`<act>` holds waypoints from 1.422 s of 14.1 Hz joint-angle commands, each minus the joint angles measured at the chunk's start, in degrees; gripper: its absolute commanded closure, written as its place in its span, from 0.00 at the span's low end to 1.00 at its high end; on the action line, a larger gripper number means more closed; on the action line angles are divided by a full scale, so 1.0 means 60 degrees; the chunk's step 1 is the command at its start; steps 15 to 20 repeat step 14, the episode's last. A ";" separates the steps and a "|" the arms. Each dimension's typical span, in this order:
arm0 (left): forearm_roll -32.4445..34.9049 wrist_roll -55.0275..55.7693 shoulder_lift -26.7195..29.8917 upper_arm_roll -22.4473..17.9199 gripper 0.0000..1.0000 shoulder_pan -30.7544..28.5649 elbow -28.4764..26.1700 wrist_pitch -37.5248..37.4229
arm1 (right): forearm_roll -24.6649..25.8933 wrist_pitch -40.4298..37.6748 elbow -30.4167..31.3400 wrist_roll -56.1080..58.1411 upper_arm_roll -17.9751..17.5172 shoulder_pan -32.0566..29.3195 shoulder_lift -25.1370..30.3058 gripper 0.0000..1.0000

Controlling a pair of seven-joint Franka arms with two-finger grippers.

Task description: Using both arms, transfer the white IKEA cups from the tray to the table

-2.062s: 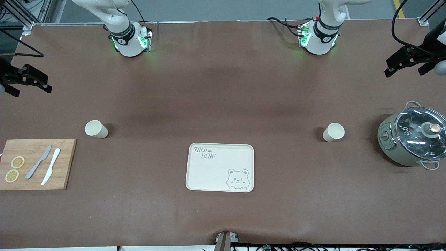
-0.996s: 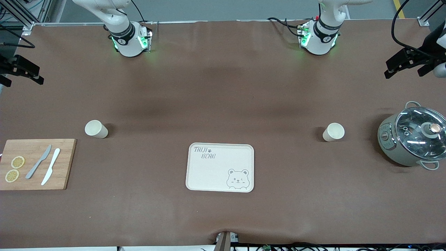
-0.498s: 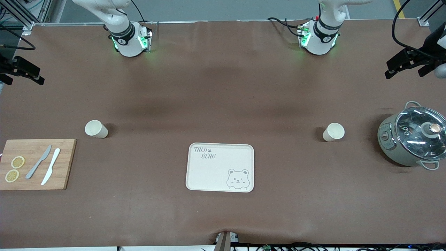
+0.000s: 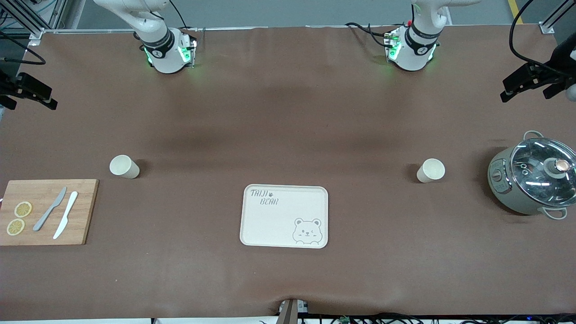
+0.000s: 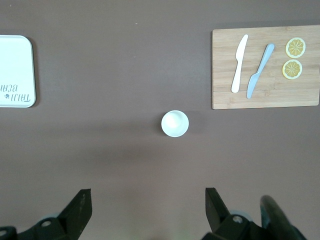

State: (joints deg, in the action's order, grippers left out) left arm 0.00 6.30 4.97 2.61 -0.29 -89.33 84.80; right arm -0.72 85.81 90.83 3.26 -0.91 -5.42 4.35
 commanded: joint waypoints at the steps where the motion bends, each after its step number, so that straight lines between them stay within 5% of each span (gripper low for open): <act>1: 0.0058 -0.0054 -0.0023 0.0033 0.00 -0.0039 0.0182 -0.0056 | 0.0046 0.0038 0.0023 -0.0119 -0.0082 -0.0107 0.0096 0.00; 20: -0.0001 0.0224 -0.0022 -0.0128 0.00 -0.0054 0.0196 -0.0144 | 0.0046 0.0053 -0.0065 -0.0119 -0.0082 -0.0107 0.0066 0.00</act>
